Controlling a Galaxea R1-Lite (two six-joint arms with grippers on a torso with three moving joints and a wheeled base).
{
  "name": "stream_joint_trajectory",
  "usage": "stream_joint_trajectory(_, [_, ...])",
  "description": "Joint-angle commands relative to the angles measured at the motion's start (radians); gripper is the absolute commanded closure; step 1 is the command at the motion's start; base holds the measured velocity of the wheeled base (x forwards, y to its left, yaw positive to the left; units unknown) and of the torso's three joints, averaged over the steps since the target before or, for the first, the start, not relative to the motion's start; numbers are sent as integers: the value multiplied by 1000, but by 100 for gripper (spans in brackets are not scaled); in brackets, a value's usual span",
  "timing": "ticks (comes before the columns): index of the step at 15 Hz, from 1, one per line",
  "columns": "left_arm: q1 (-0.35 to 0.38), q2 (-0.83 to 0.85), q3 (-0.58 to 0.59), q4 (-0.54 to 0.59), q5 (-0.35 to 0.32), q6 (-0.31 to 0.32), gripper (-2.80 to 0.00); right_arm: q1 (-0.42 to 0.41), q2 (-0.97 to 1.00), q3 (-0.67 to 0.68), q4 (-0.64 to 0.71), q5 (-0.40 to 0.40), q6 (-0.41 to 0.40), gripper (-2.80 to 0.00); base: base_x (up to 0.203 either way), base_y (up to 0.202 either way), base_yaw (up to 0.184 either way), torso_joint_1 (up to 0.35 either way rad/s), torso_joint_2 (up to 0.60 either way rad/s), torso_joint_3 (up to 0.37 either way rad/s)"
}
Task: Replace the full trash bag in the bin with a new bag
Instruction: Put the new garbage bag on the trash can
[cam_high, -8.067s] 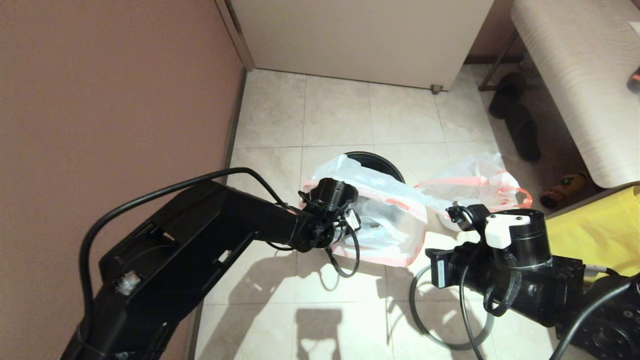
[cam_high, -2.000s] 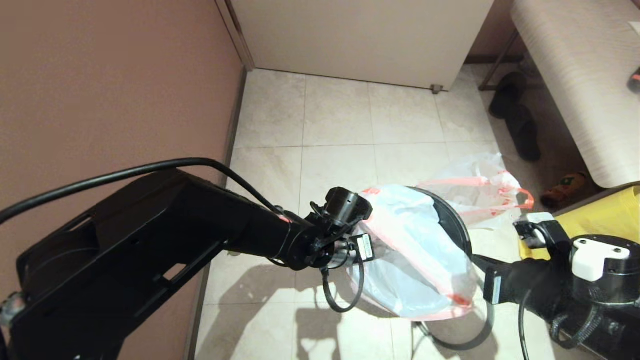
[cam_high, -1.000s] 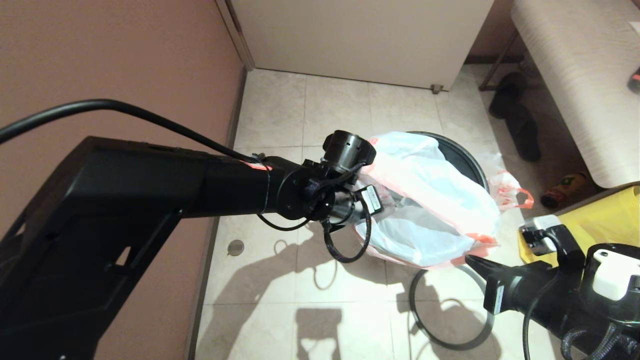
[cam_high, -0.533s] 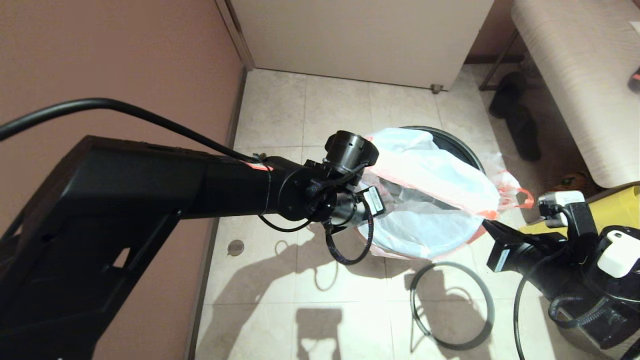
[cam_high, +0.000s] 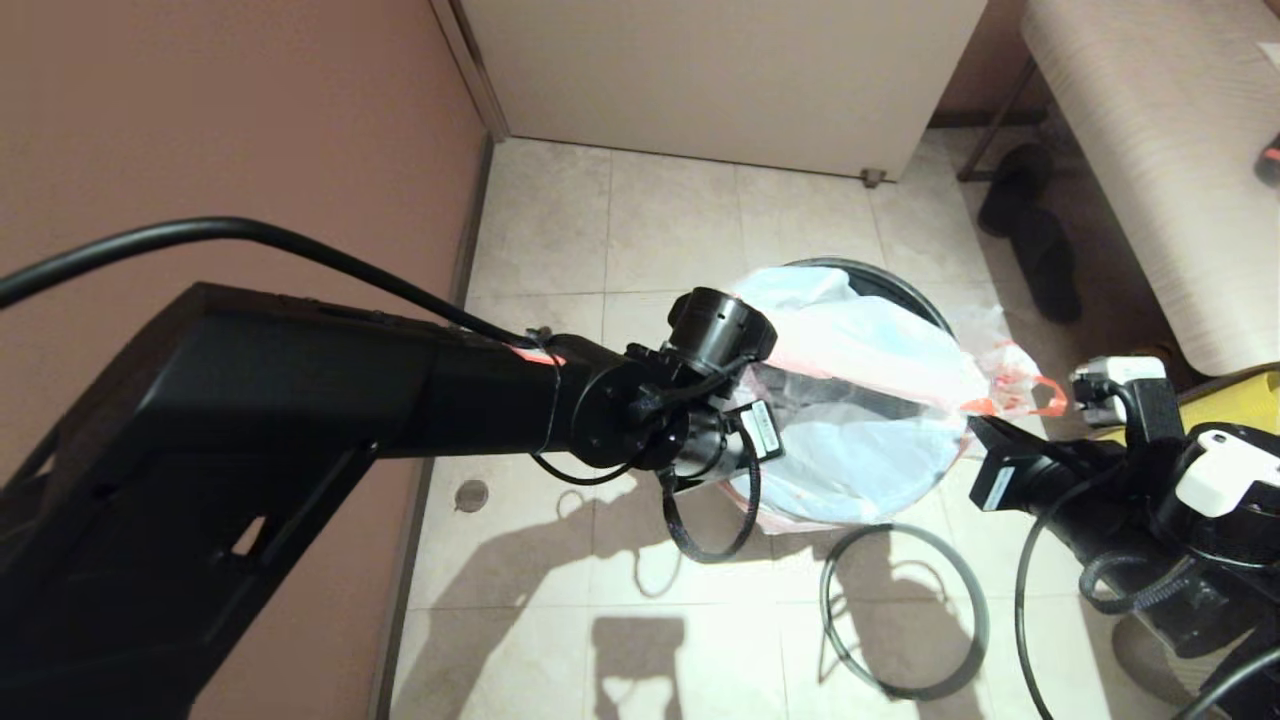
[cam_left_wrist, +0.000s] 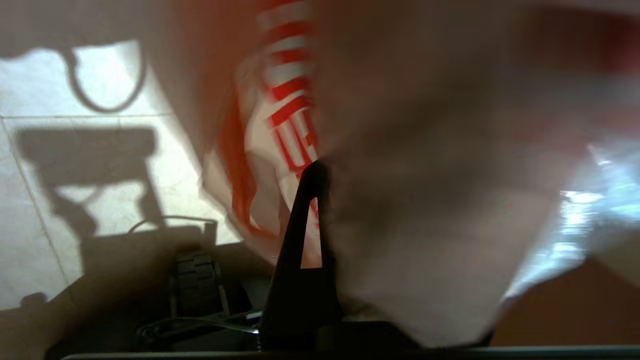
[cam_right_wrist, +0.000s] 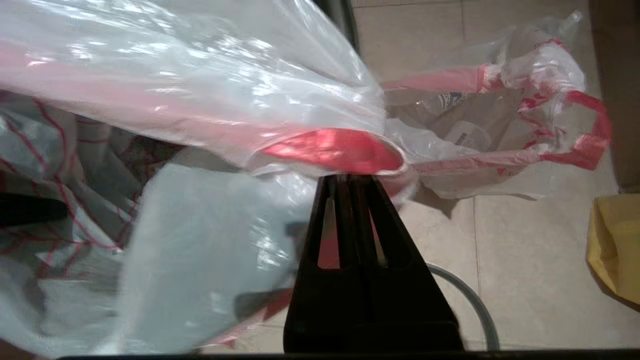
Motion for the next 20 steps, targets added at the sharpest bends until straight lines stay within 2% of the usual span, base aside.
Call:
stream_joint_trajectory(1, [-6,3,26,-1,2,-4,0,-2,-11,-24,22,-4,2,0,0,0,0,0,0,0])
stream_joint_trajectory(9, [-17,8,52,-6,2,-4,0,-17,-38,-38,46,-6,6,0,0,0,0,0,0,0])
stream_joint_trajectory(12, [-19,18,59,-6,2,-7,0,-31,-84,-41,121,-37,9,0,0,0,0,0,0,0])
stream_joint_trajectory(20, [-29,-41,72,-17,2,-7,0,-64,31,-72,121,-41,9,0,0,0,0,0,0,0])
